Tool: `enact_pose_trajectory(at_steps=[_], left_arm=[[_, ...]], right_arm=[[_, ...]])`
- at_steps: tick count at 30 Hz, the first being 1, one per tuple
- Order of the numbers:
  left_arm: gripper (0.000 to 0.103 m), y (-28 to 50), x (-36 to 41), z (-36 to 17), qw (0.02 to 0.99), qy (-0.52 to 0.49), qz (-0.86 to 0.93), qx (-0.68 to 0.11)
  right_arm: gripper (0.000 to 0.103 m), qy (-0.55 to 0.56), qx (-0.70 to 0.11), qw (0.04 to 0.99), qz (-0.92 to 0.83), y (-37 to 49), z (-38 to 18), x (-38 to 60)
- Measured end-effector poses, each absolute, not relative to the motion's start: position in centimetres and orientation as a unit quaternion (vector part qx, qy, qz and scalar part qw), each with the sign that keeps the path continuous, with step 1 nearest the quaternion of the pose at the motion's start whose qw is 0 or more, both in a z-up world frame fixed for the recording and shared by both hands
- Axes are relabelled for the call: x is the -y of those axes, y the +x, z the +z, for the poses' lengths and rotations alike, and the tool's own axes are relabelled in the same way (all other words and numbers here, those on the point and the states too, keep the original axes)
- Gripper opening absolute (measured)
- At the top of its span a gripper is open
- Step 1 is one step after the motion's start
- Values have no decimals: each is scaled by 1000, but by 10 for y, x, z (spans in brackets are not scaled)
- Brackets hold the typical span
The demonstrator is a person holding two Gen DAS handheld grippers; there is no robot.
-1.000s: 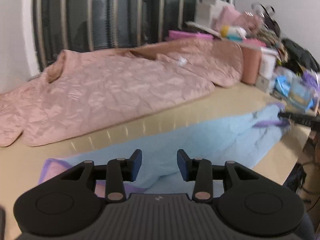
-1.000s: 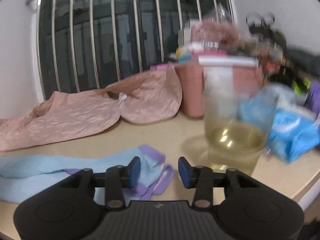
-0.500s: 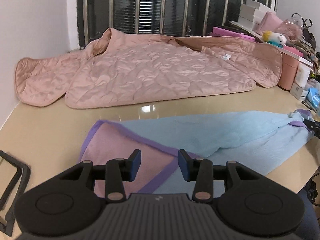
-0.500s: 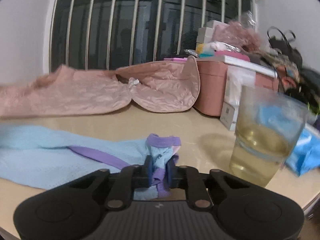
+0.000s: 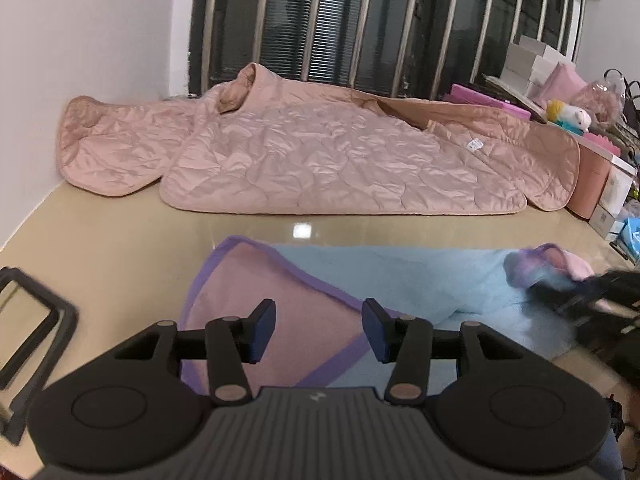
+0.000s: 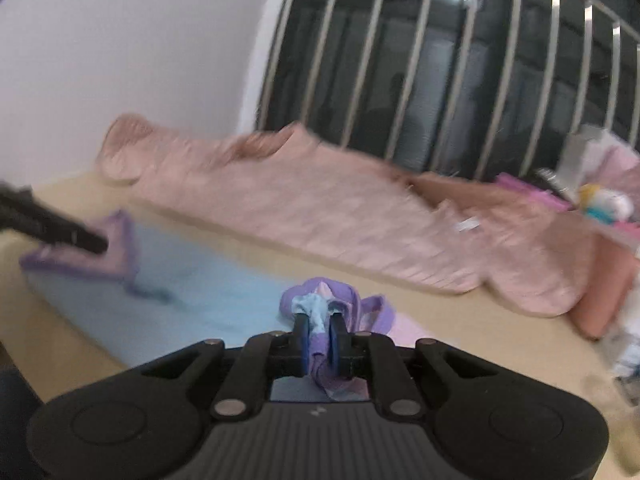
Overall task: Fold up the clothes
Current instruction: 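Lift the strip end with the right gripper and fold it over onto the strip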
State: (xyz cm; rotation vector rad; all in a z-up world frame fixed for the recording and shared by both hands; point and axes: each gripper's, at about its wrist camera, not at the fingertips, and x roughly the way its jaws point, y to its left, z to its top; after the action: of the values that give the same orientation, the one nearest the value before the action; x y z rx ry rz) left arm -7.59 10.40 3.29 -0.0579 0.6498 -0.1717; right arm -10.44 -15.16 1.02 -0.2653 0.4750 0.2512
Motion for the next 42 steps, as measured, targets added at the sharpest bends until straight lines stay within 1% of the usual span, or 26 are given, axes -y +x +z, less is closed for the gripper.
enact_pose_trajectory(at_steps=[1,2,4,5,10,12,13,14,17,18,20,21,22,23,25,26,29,32,33,35,37,38,39,40,41,42], left_arm=[[50,-79,-105,34,944,-30,-82,-318],[50,-82,-106,35,945,-30,-81,-317],[50,-87,-109,36,946,-30,-79,-314],[50,-88,-109,36,946,-31,-78,-314],[50,-89,-108,35,947,-31,-76,-312],[50,-89,-108,35,947,-30,-71,-311],[50,-90,-108,34,948,-30,-69,-310],[50,-92,-109,34,949,-35,-63,-306],[50,-103,-113,37,955,-51,-32,-292],[50,-108,-114,38,956,-53,-16,-287],[56,-122,-112,43,960,-48,21,-274],[63,-129,-110,46,963,-45,40,-264],[67,-135,-107,45,963,-47,48,-262],[69,-137,-102,42,960,-44,45,-273],[69,-137,-94,34,952,-31,39,-301],[69,-135,-91,29,948,-22,47,-315],[69,-134,-89,23,943,-18,83,-323],[69,-135,-94,21,940,-29,93,-327],[66,-135,-97,21,940,-33,91,-328],[55,-133,-99,21,940,-33,84,-330],[36,-130,-101,23,939,-42,71,-334],[30,-127,-101,23,939,-38,65,-334],[19,-124,-102,23,940,-34,60,-334],[10,-121,-102,23,940,-30,54,-334],[5,-119,-103,22,942,-31,44,-332],[4,-117,-103,22,943,-27,33,-330]], right_arm=[[17,-132,-244,952,132,-102,6,145],[26,-138,-248,948,142,-102,4,141],[37,-140,-243,947,156,-109,11,139],[38,-137,-238,947,164,-113,17,141],[35,-27,-200,962,182,-125,54,187],[28,-2,-196,970,145,-119,54,205],[20,6,-199,972,126,-114,51,212],[17,3,-214,970,114,-106,44,214],[15,-41,-268,956,114,-88,20,203],[15,-58,-279,952,116,-85,16,199],[16,-62,-249,958,131,-87,38,198],[16,-63,-236,957,157,-82,53,198],[18,-65,-224,955,183,-77,68,198],[27,-83,-225,946,219,-66,82,192],[32,-124,-231,918,298,-34,101,172],[32,-139,-234,901,337,-17,108,159],[32,-170,-268,848,424,38,109,102],[30,-209,-312,782,498,72,87,36],[30,-223,-321,768,508,78,80,20],[30,-258,-337,743,517,88,63,-8],[27,-283,-353,722,523,96,48,-28],[27,-289,-360,714,526,99,42,-34],[26,-273,-371,709,534,104,40,-34],[21,-258,-381,703,542,108,39,-35],[12,-247,-387,701,546,111,37,-34],[7,-248,-385,701,546,111,37,-34]])
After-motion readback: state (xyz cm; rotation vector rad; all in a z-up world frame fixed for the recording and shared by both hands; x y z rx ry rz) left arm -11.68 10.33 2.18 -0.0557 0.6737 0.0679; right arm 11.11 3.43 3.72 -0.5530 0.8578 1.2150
